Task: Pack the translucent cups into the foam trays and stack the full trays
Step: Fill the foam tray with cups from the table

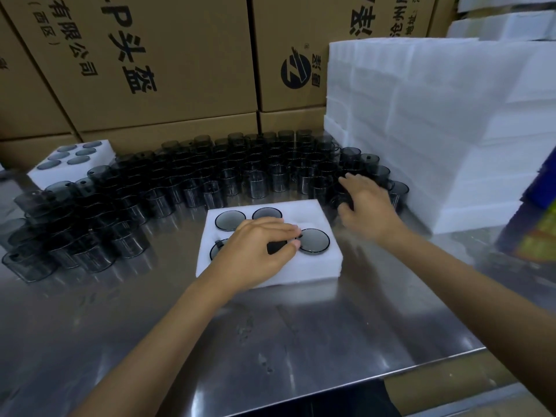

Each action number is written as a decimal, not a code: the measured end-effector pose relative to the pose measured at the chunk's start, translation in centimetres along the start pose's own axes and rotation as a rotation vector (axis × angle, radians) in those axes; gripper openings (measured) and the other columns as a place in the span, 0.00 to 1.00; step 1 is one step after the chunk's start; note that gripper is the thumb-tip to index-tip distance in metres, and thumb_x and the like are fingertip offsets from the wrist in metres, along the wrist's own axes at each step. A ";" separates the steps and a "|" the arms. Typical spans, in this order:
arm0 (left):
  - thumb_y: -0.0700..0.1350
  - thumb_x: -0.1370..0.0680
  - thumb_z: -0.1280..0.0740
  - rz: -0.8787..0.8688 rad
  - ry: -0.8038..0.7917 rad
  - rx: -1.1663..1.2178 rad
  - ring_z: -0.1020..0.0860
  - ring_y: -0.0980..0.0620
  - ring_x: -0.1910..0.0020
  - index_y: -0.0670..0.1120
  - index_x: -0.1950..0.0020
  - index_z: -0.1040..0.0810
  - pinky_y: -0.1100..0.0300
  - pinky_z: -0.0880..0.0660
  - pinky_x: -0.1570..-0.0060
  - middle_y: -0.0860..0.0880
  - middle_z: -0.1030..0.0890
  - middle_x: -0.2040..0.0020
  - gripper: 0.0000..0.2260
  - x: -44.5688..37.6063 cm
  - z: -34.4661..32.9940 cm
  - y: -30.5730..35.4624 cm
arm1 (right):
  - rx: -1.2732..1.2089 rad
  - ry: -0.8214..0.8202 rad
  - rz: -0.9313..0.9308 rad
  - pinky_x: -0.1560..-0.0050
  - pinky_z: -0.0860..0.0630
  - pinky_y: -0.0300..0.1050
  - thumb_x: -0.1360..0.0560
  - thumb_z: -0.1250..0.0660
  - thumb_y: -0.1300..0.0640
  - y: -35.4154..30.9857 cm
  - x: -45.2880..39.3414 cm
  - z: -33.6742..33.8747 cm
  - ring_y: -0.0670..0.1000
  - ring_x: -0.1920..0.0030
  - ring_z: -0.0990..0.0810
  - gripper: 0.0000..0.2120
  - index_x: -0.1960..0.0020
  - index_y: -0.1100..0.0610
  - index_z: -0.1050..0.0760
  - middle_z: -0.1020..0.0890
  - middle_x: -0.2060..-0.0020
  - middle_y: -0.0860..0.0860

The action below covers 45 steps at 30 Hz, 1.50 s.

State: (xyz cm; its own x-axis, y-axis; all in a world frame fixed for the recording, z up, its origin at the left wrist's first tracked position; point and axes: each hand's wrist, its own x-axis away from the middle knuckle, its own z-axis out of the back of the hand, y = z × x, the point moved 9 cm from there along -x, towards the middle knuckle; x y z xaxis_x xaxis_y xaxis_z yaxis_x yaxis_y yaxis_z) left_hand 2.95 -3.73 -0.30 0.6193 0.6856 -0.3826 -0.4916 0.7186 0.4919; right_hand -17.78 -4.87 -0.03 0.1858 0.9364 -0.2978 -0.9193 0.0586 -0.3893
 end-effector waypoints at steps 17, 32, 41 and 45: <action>0.44 0.19 0.33 0.188 0.017 0.349 0.25 0.69 0.40 0.52 0.36 0.19 0.71 0.30 0.39 0.61 0.18 0.42 0.12 0.2 0.8 -1.1 | 0.155 0.044 -0.052 0.29 0.45 0.55 0.23 0.31 0.52 0.5 -2.7 0.1 0.56 0.30 0.37 0.08 0.45 0.47 0.18 0.30 0.33 0.52; 0.34 0.24 0.29 0.170 0.077 0.583 0.22 0.58 0.39 0.54 0.29 0.31 0.65 0.27 0.38 0.57 0.22 0.39 0.28 -4.8 2.8 0.1 | -0.271 -0.089 0.530 0.45 0.22 0.39 0.24 0.30 0.66 -9.1 -0.1 6.6 0.42 0.49 0.19 0.11 0.47 0.52 0.17 0.17 0.48 0.47; 0.47 0.30 0.21 0.250 0.047 0.183 0.23 0.54 0.36 0.56 0.29 0.28 0.56 0.26 0.37 0.51 0.19 0.36 0.31 -5.7 0.9 -1.7 | -0.692 -0.300 0.111 0.43 0.19 0.43 0.19 0.36 0.67 -4.7 -0.9 1.1 0.48 0.39 0.19 0.18 0.30 0.58 0.25 0.19 0.37 0.54; 0.46 0.28 0.23 0.272 -0.022 0.211 0.24 0.55 0.35 0.56 0.29 0.30 0.50 0.26 0.36 0.50 0.20 0.35 0.30 -6.1 -0.3 -2.7 | -0.698 -0.277 0.061 0.45 0.19 0.42 0.21 0.34 0.67 -3.9 -1.1 0.1 0.52 0.41 0.18 0.19 0.30 0.60 0.26 0.19 0.37 0.57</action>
State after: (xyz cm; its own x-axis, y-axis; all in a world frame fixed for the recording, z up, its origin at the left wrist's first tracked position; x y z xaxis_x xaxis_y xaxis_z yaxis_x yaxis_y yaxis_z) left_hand 0.37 -9.81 0.45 0.4972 0.8444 -0.1996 -0.5045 0.4685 0.7253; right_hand -14.39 -6.12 1.90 -0.0372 0.9892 -0.1420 -0.4749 -0.1426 -0.8684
